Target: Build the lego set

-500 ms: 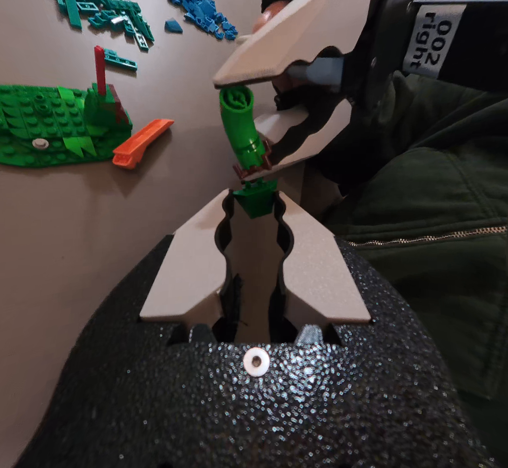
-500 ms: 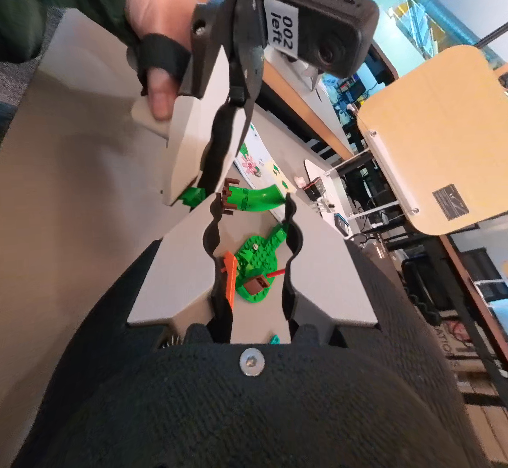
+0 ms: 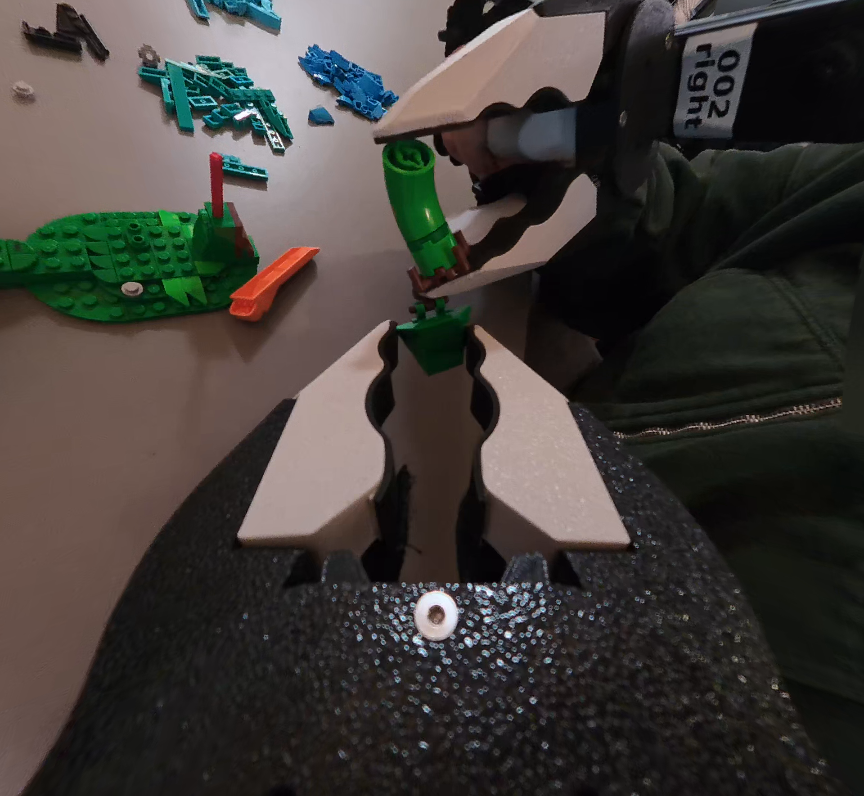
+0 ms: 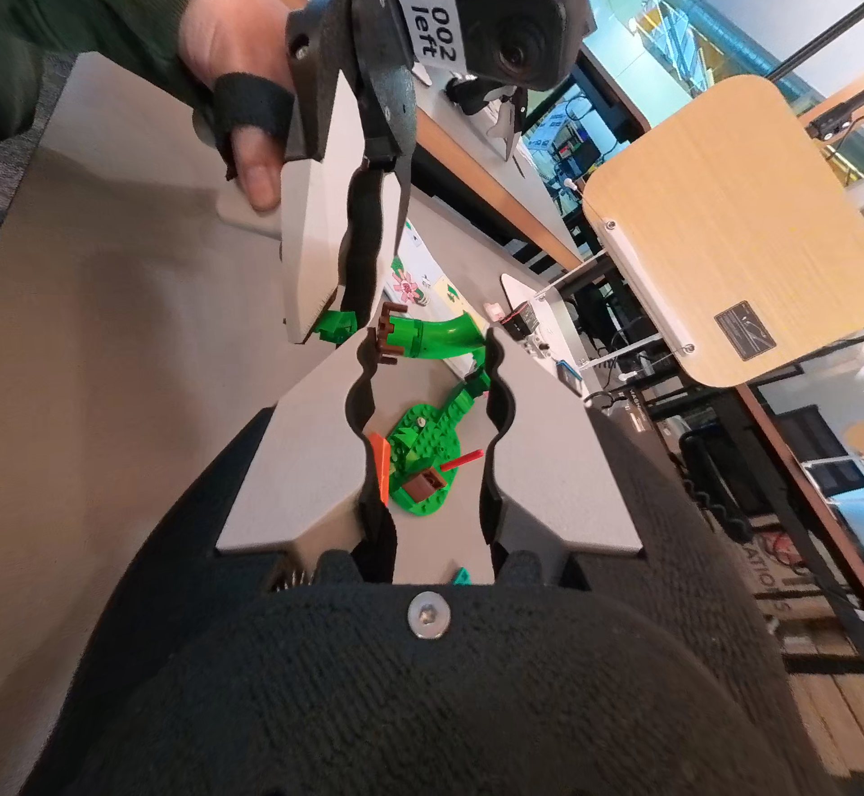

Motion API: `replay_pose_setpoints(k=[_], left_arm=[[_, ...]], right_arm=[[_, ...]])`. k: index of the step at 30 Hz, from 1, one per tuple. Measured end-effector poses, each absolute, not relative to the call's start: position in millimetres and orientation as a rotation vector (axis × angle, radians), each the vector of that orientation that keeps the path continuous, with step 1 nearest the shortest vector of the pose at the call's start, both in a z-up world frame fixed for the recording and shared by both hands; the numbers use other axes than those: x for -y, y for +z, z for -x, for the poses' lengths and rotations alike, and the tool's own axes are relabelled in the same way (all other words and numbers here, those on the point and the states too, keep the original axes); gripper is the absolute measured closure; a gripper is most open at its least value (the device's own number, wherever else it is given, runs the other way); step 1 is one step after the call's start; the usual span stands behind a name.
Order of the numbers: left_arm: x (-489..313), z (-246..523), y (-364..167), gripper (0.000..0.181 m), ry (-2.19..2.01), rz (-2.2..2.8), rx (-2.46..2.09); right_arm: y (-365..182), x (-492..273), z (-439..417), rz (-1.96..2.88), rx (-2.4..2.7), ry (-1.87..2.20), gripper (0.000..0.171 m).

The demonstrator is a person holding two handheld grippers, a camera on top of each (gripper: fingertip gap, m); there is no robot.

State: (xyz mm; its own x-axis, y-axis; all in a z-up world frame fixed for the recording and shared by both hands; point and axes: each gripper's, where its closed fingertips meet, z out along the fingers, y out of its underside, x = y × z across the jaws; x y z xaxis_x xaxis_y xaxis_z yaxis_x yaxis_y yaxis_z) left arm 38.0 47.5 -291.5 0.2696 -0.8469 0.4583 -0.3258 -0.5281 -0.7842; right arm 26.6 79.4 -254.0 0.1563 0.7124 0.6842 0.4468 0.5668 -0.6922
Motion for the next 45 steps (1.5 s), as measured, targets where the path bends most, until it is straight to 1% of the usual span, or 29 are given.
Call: replay_pose_setpoints(k=[1,15,19,22,28,33,41,42,44,45], left_arm=[[-47.8,-38.0,-291.7,0.154,-1.225,1.988,-1.052],[-53.6,-36.1,-274.7,0.156,-1.258,1.856,-0.998],[-57.1,-34.0,-265.1,0.156,-1.261,1.775,-0.972],[-55.6,-33.4,-258.2,0.156,-1.368,1.747,-0.916],[-47.0,-38.1,-257.7,0.156,-1.587,1.743,-0.854],[-43.3,-39.2,-252.5,0.156,-1.698,1.713,-0.816],[-43.3,-39.8,-250.3,0.157,-1.702,1.7,-0.809],[-44.4,-39.2,-250.5,0.158,-1.696,1.701,-0.804],[-46.1,-37.7,-250.1,0.169,-1.681,1.687,-0.801],[-46.9,-37.1,-250.4,0.169,-1.68,1.686,-0.796]], right_arm=[[-254.9,-79.8,-26.9,1.054,1.478,0.261,0.125],[-252.2,-99.6,-38.7,1.192,1.388,0.324,0.126],[-257.8,-96.2,-39.5,1.168,1.454,0.33,0.126],[-260.6,-85.7,-38.4,1.103,1.53,0.364,0.125],[-260.3,-57.9,-38.8,0.836,1.737,0.153,0.126],[-260.8,-61.4,-39.9,0.805,1.761,0.022,0.126],[-267.4,-57.0,-38.4,0.775,1.807,-0.023,0.126],[-267.9,-55.1,-37.2,0.77,1.811,-0.019,0.126],[-268.8,-53.7,-35.2,0.767,1.815,-0.028,0.126],[-269.3,-54.4,-35.0,0.766,1.817,-0.038,0.126]])
